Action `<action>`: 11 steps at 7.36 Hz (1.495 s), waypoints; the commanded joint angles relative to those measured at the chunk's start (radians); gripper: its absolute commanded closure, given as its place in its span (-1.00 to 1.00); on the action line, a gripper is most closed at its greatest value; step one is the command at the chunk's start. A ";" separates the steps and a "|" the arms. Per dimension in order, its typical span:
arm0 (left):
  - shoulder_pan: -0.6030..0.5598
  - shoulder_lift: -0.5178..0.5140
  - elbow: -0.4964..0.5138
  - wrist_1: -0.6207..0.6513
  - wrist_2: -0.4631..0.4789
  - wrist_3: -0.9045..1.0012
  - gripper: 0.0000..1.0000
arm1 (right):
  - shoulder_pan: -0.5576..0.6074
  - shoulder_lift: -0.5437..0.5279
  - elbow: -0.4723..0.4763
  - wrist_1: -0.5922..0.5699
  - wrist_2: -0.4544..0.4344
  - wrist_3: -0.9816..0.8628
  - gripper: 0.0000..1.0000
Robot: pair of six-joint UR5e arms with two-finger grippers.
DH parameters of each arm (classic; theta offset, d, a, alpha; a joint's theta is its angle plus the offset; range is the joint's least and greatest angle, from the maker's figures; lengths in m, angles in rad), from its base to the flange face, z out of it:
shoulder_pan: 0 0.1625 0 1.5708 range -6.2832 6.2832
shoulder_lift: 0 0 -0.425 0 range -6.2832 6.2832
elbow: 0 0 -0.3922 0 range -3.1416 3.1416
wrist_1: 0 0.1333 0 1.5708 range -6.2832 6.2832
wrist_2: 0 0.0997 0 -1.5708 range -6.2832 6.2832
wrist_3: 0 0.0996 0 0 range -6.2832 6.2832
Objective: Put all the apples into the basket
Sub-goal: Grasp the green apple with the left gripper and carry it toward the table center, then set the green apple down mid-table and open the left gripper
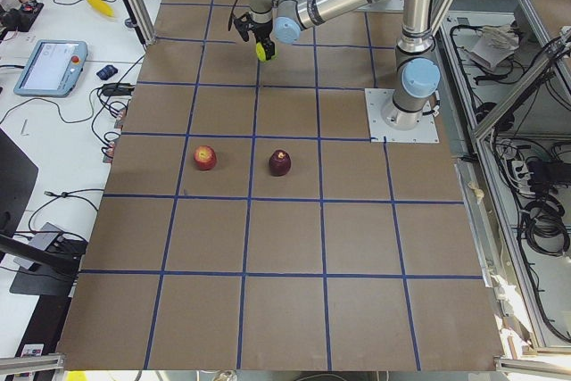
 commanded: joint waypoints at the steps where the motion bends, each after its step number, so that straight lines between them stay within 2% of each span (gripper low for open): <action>1: -0.078 -0.082 0.028 0.105 -0.002 -0.101 0.39 | 0.000 0.007 0.002 -0.001 0.005 0.002 -1.00; 2: -0.092 -0.111 0.031 0.140 -0.002 -0.131 0.39 | 0.000 0.052 0.000 0.007 0.003 0.001 -1.00; 4: -0.109 -0.139 0.031 0.170 -0.002 -0.166 0.33 | 0.000 0.073 -0.002 -0.003 -0.005 -0.001 -1.00; 5: -0.118 -0.143 0.023 0.168 -0.002 -0.166 -0.99 | 0.000 0.075 -0.002 -0.008 0.000 0.001 -1.00; 7: -0.118 -0.122 0.032 0.162 0.006 -0.121 -1.00 | 0.000 0.084 0.000 -0.014 0.001 0.004 -1.00; 8: -0.109 -0.093 0.029 0.147 0.010 -0.029 -0.96 | 0.003 0.115 -0.003 -0.080 0.000 0.014 -1.00; 9: -0.070 -0.055 0.035 0.088 0.012 0.016 -0.96 | 0.009 0.133 0.000 -0.117 0.014 0.001 -1.00; 11: 0.056 0.049 0.029 -0.064 0.032 0.231 -0.96 | 0.051 0.205 -0.003 -0.163 0.056 0.004 -1.00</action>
